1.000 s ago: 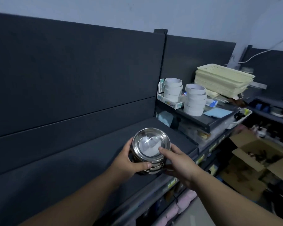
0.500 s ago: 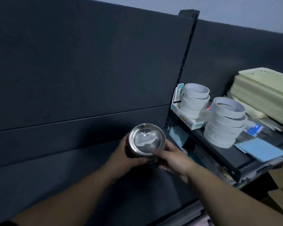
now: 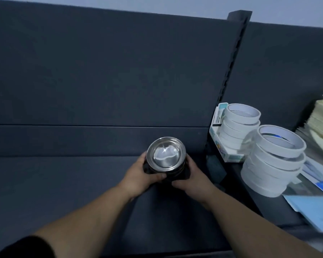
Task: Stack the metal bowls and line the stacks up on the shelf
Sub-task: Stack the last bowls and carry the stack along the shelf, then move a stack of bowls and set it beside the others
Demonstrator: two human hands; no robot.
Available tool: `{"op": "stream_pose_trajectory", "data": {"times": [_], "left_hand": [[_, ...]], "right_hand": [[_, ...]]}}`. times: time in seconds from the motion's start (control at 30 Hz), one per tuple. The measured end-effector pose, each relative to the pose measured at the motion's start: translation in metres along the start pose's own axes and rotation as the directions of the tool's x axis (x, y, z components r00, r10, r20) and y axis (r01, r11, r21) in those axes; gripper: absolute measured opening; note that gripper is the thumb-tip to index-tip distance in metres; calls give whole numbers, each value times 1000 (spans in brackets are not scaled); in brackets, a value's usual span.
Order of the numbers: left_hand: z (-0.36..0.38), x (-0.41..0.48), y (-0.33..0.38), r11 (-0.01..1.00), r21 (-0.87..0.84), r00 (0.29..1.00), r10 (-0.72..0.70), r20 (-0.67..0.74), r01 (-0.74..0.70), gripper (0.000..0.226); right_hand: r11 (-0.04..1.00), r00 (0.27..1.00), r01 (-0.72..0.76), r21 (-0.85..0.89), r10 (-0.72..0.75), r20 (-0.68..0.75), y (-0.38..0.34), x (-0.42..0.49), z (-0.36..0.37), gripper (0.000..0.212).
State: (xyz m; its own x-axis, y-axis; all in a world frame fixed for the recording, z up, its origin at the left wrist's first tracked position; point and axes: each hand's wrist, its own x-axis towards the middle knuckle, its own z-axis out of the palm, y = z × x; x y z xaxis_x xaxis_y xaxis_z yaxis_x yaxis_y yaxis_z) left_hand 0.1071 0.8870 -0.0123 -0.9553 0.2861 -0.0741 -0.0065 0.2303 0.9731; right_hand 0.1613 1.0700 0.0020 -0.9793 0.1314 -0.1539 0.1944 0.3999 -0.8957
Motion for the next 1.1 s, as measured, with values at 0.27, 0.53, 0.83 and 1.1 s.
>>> {"op": "stream_pose_trajectory", "data": {"times": [0.27,0.53,0.83,1.1], "left_hand": [[-40,-60,1,860,506,998,-62,-18,62,96],[-246,-221,-66,488,841,969,-53,-239,234,81],[-480,-463,-116,332,711,775,-124,-619,621,81],[-581,-564,-160,359,482,581,-260,-771,799,76]], "right_hand": [[878,973,-232,-419,202,-116,-4,-48,32,65],[746,975,170,-644,-32,221,-81,-113,212,64],[582,733,632,-512,-233,639,-208,-224,502,71],[464,541,795,-392,-249,803,-281,-258,657,59]]}}
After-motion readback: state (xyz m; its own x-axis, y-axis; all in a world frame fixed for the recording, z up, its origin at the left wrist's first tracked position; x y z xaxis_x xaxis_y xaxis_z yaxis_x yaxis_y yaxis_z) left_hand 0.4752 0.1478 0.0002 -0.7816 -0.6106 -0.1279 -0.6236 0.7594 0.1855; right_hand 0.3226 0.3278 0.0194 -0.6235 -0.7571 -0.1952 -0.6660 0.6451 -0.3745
